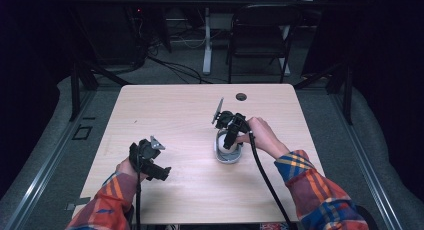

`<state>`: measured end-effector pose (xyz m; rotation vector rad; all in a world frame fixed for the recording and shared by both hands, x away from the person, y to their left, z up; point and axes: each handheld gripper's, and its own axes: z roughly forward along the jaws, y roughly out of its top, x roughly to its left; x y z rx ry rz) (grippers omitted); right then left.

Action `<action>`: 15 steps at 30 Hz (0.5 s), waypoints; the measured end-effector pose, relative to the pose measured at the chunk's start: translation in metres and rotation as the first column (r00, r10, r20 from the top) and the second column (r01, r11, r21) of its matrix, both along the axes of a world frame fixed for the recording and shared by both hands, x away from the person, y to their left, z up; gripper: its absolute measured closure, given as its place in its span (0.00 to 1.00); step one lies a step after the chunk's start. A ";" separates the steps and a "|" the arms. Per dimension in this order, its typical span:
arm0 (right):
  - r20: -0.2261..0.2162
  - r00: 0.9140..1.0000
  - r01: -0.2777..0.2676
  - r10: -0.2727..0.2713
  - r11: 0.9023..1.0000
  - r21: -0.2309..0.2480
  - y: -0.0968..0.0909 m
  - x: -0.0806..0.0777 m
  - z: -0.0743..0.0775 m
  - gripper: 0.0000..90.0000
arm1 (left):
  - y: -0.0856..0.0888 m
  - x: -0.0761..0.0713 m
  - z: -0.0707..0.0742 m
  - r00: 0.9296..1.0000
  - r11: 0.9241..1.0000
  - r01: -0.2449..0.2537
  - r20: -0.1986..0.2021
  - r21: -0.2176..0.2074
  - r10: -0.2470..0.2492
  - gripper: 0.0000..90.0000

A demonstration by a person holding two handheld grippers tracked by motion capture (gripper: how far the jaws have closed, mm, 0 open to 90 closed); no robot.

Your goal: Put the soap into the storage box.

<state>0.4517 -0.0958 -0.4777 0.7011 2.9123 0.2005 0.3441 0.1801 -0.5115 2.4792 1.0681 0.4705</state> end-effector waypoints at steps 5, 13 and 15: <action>0.015 1.000 0.001 -0.002 1.000 0.014 -0.007 -0.003 0.006 0.29 | 0.000 0.000 0.000 1.000 1.000 0.001 -0.001 0.001 -0.001 0.00; 0.031 1.000 0.004 -0.004 1.000 0.017 -0.019 -0.012 0.015 0.23 | 0.000 0.000 0.000 1.000 1.000 -0.001 0.004 0.002 0.001 0.00; 0.044 0.999 0.003 -0.004 1.000 0.018 -0.024 -0.017 0.020 0.19 | 0.000 0.000 0.001 1.000 1.000 -0.003 0.005 -0.001 0.003 0.00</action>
